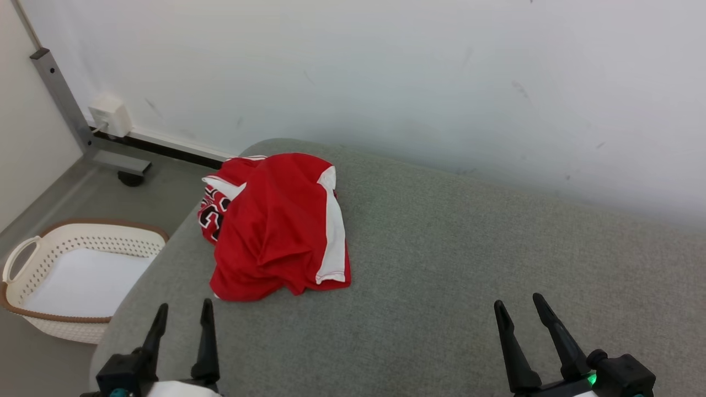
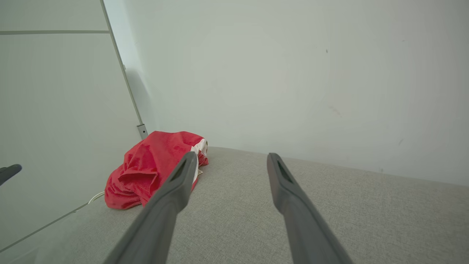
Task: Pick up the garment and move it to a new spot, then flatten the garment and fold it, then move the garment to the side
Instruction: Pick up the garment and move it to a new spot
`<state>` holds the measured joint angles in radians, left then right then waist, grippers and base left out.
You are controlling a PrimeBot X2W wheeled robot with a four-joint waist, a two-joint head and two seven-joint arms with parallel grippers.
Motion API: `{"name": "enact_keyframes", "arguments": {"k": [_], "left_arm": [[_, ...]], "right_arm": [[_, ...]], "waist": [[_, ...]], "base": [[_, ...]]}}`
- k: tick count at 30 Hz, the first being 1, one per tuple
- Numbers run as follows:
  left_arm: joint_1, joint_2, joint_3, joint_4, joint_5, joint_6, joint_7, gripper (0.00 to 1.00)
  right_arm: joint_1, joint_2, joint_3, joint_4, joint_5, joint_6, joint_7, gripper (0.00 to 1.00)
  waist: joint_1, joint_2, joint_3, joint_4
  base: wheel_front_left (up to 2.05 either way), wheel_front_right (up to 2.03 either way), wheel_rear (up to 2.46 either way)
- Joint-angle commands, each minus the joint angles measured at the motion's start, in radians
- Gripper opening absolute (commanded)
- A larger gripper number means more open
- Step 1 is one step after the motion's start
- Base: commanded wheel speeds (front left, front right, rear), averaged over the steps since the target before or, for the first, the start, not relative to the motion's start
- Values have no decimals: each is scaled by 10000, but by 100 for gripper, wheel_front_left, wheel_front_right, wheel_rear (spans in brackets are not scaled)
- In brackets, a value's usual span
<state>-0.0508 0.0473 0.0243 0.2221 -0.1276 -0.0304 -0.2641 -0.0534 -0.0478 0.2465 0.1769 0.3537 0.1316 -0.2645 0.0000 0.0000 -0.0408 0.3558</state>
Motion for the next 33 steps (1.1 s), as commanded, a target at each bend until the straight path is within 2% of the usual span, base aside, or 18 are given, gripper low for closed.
{"name": "enact_keyframes", "arguments": {"k": [1, 8, 16, 23, 33], "left_arm": [[-193, 56, 63, 89, -45, -32, -7, 100], [-1607, 525, -40, 1119, -76, -465, 214, 100], [-3334, 951, -21, 2365, -694, -716, 2014, 100], [-4731, 1315, 15, 3937, -1216, -823, 3616, 100], [-5416, 1948, 43, 6793, -1662, -902, 4514, 100]], "right_arm": [[-34, -48, 5, 30, 54, -17, 2, 100], [115, -50, -93, -73, -181, -17, 2, 100], [-136, -53, -236, -74, -224, -17, 2, 100], [-542, -47, -439, -78, -404, -17, 4, 100], [-866, -45, -379, 12, -302, -17, 4, 100]], "waist": [[0, 0, -2, -45], [0, 0, 116, -323], [0, 0, 477, -1020], [0, 0, 1091, -1911], [0, 0, 1502, -3034]], "base": [[0, 0, 0], [0, 0, 0], [0, 0, 0], [0, 0, 0], [0, 0, 0]]}}
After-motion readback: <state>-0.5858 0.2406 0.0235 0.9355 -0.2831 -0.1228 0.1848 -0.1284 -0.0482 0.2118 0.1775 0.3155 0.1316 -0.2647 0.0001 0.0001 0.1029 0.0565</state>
